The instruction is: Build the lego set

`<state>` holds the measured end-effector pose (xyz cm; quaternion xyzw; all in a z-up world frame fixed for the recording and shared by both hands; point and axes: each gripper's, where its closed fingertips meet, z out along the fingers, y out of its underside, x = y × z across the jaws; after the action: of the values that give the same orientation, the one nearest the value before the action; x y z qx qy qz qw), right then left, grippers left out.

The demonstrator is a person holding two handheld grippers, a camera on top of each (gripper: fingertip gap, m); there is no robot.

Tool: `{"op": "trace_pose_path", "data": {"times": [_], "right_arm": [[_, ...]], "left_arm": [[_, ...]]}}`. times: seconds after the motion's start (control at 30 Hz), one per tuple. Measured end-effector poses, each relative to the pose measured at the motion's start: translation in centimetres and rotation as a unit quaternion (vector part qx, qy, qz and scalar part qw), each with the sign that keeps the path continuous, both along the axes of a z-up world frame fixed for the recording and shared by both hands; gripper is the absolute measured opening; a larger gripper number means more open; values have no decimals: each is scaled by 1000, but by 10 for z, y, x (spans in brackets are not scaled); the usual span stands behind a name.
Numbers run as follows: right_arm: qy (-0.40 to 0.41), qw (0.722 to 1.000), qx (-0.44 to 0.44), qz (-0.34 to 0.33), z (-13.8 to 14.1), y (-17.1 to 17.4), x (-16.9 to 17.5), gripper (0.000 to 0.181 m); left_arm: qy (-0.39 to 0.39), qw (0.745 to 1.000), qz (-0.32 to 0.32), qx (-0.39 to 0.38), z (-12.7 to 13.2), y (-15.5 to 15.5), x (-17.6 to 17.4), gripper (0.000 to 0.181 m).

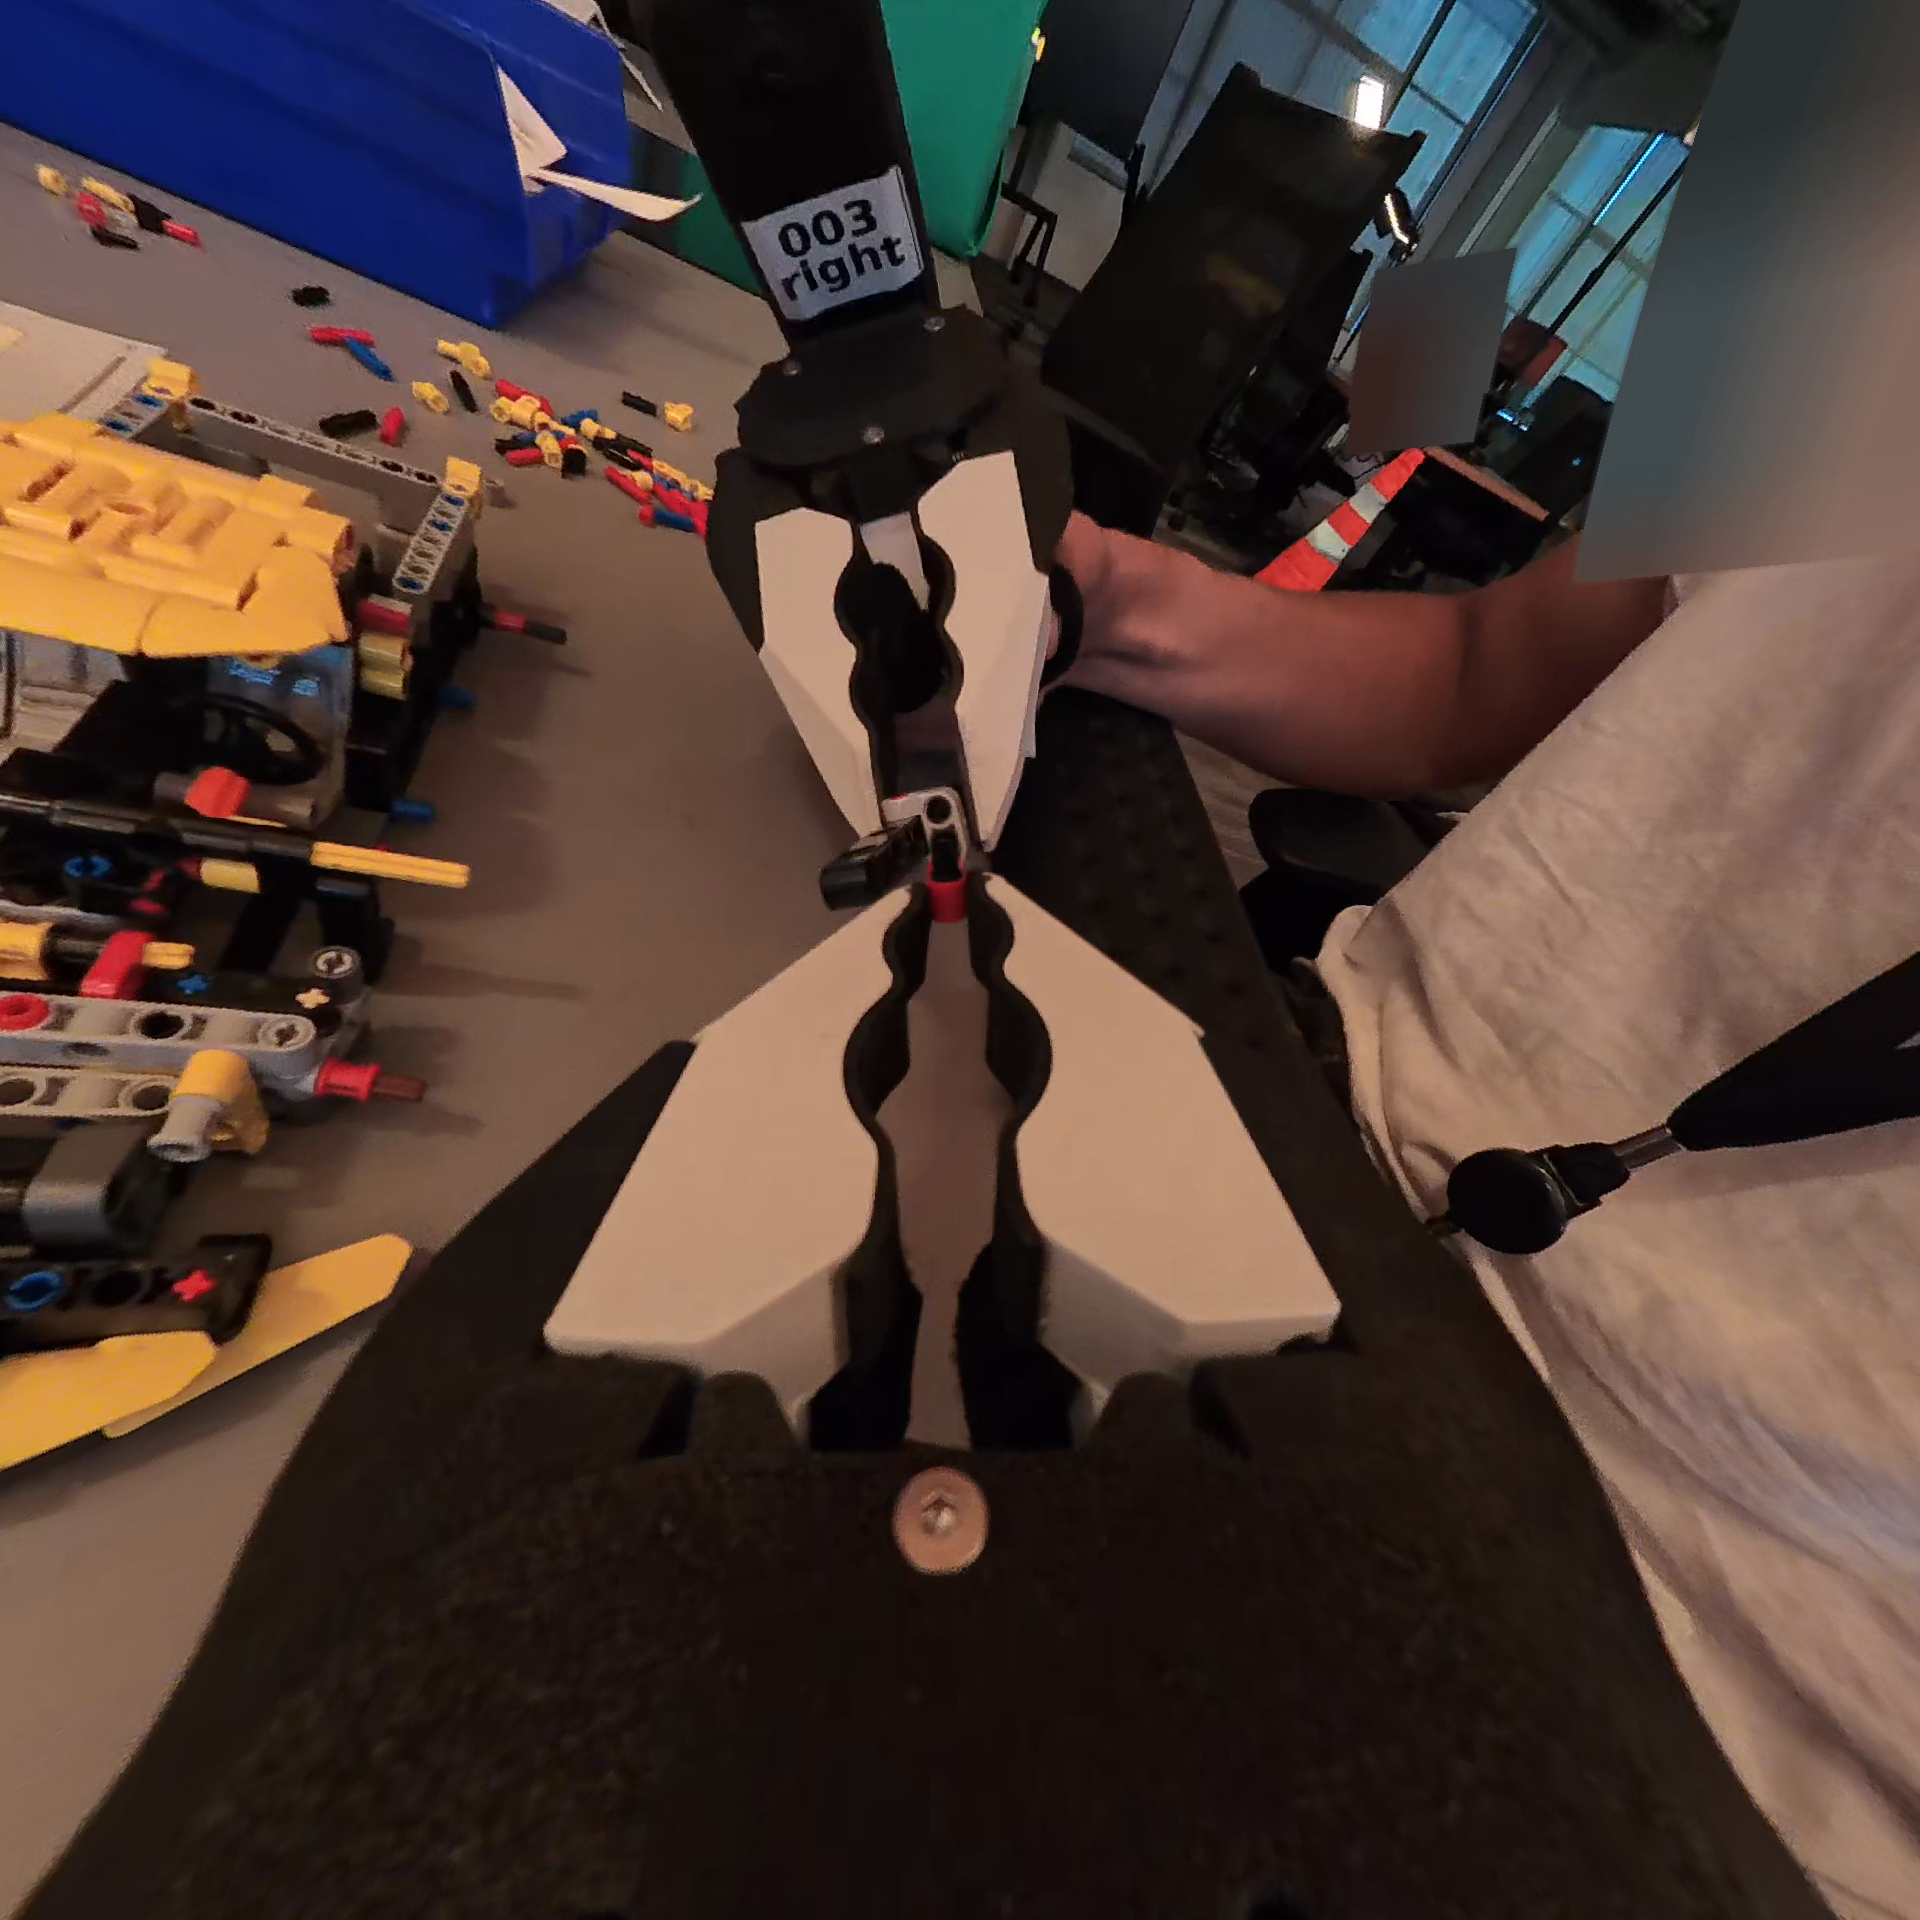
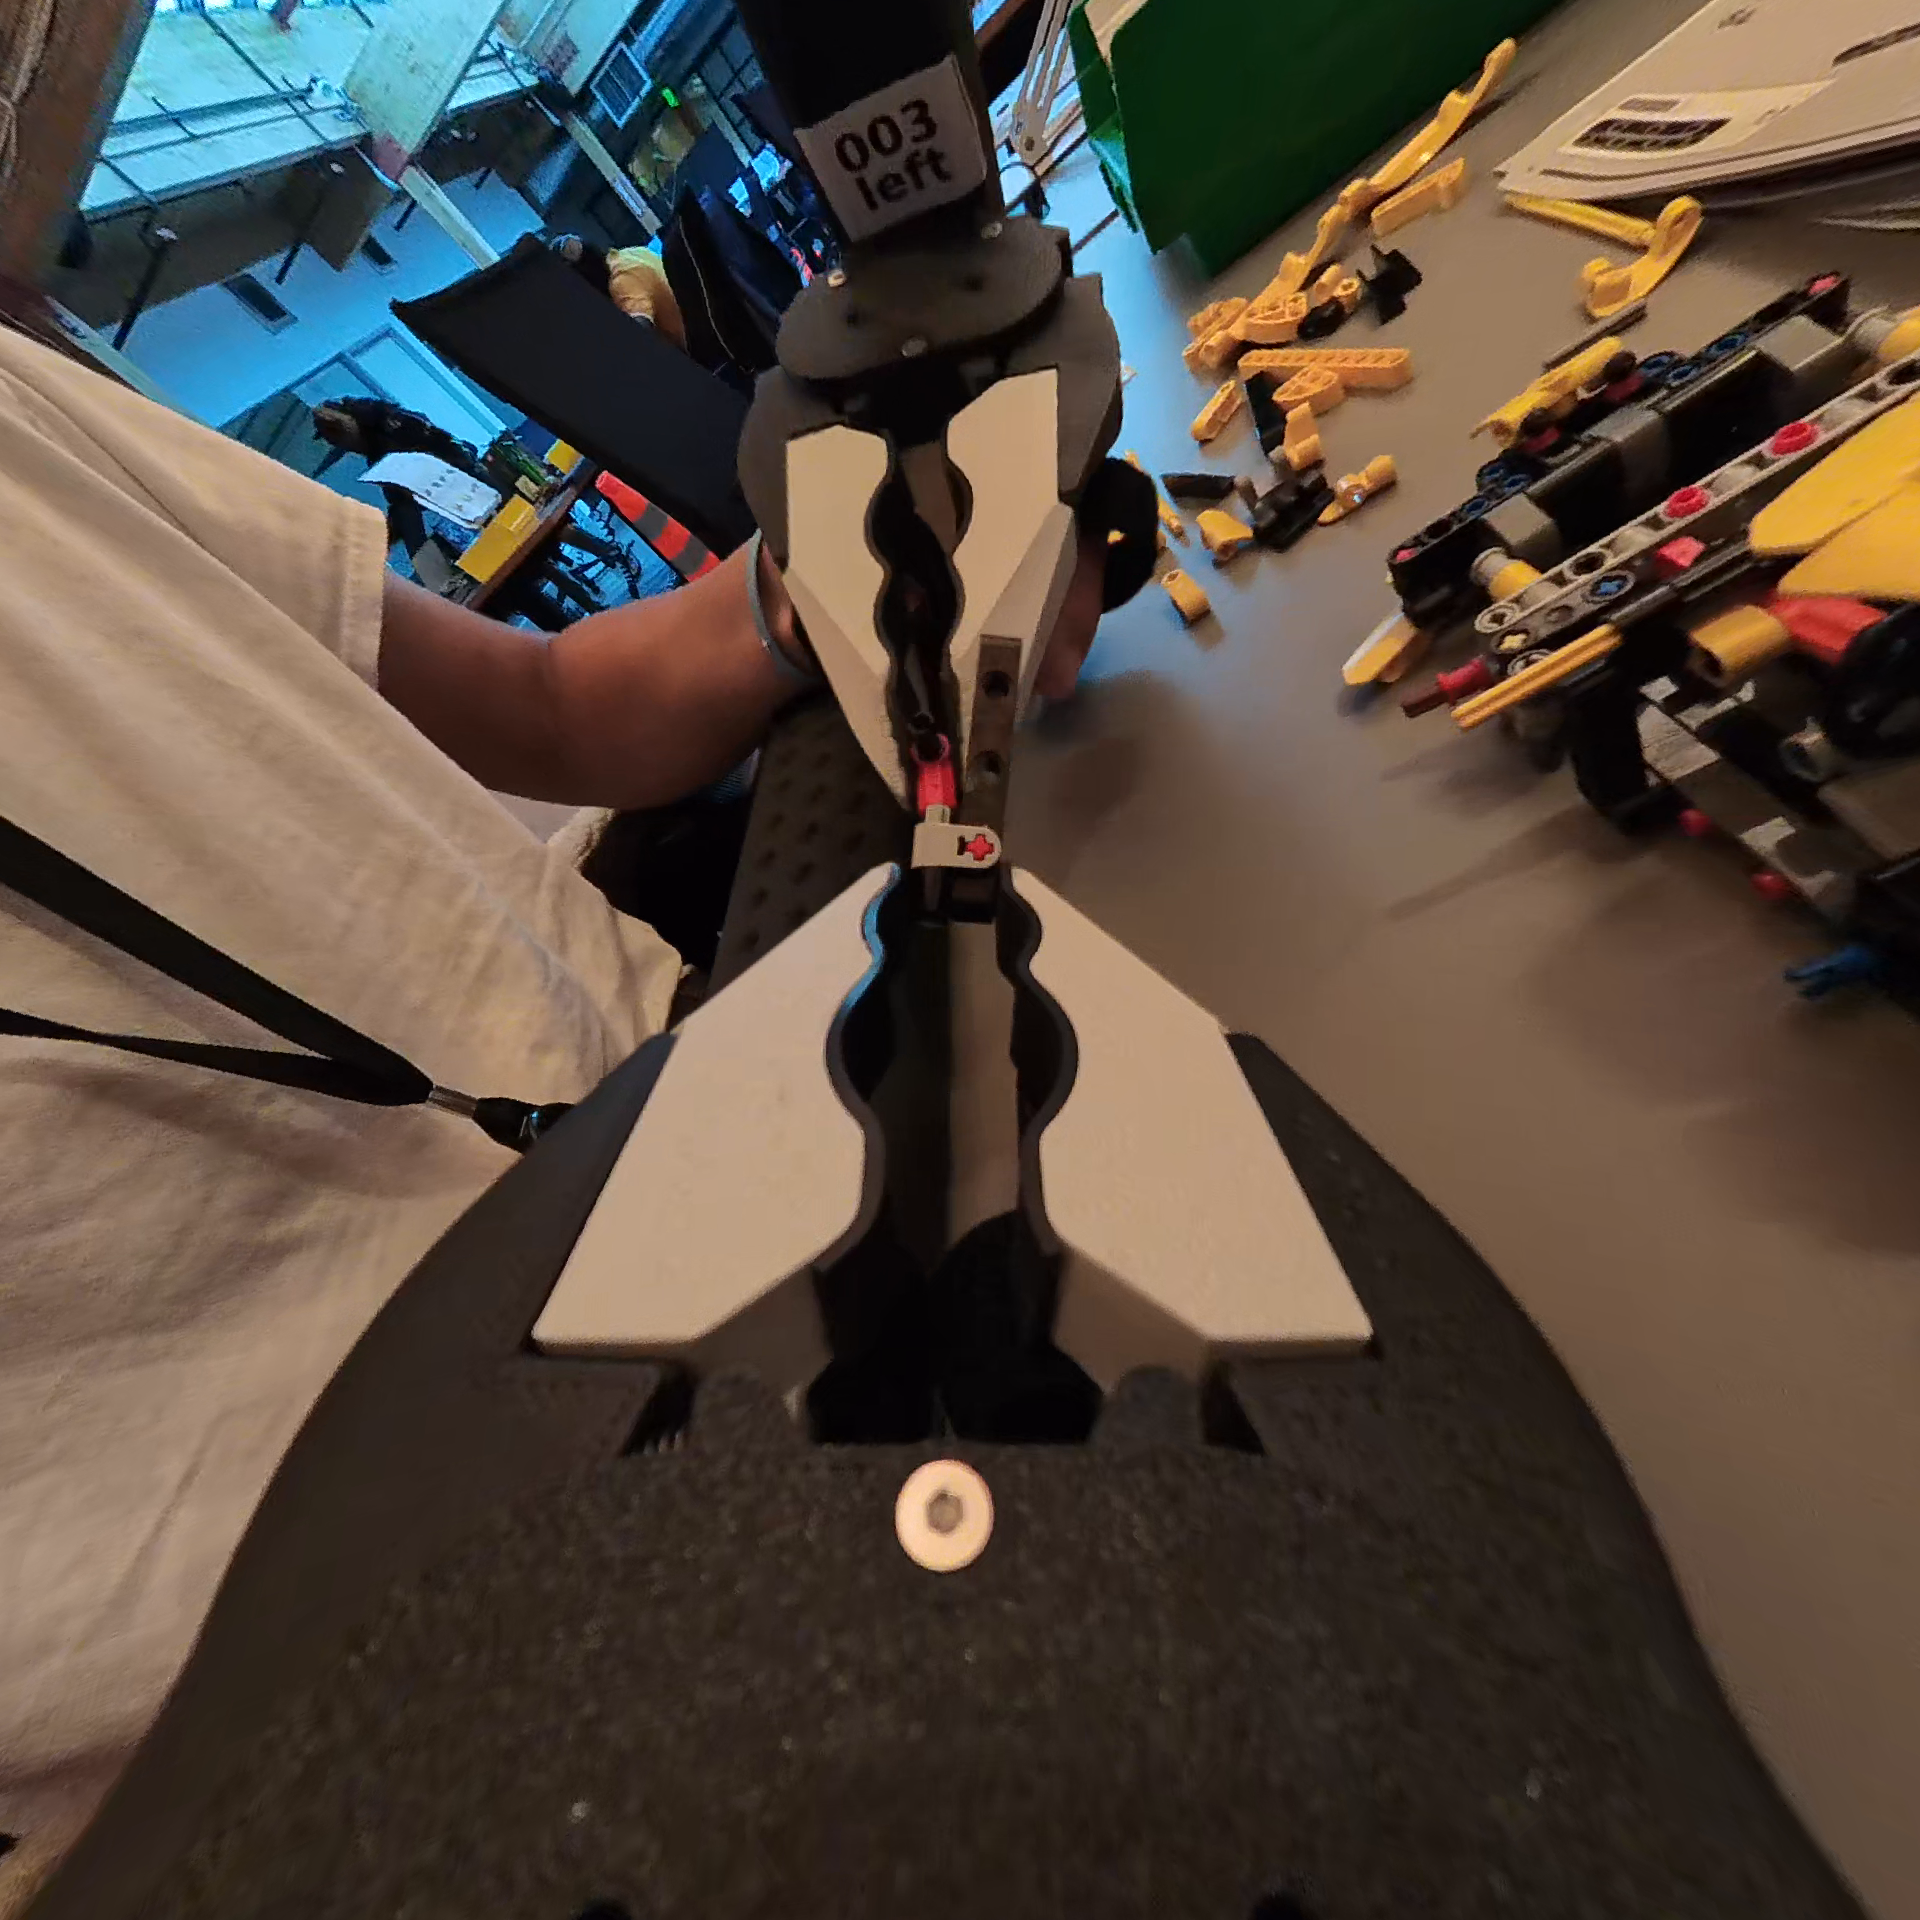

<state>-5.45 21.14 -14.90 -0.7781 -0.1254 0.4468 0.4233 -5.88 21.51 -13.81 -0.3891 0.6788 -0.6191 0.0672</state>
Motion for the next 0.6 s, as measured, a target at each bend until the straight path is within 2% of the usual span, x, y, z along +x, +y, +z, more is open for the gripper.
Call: {"op": "trace_pose_path", "data": {"times": [0.37,0.6], "right_arm": [[-40,999,-13,24,-11,-8,-7,15],[-123,991,-35,44,-35,-12,-12,14]], "left_arm": [[21,999,-32,-6,-8,-8,-4,6],[52,994,-58,77,-33,-13,-12,6]]}}
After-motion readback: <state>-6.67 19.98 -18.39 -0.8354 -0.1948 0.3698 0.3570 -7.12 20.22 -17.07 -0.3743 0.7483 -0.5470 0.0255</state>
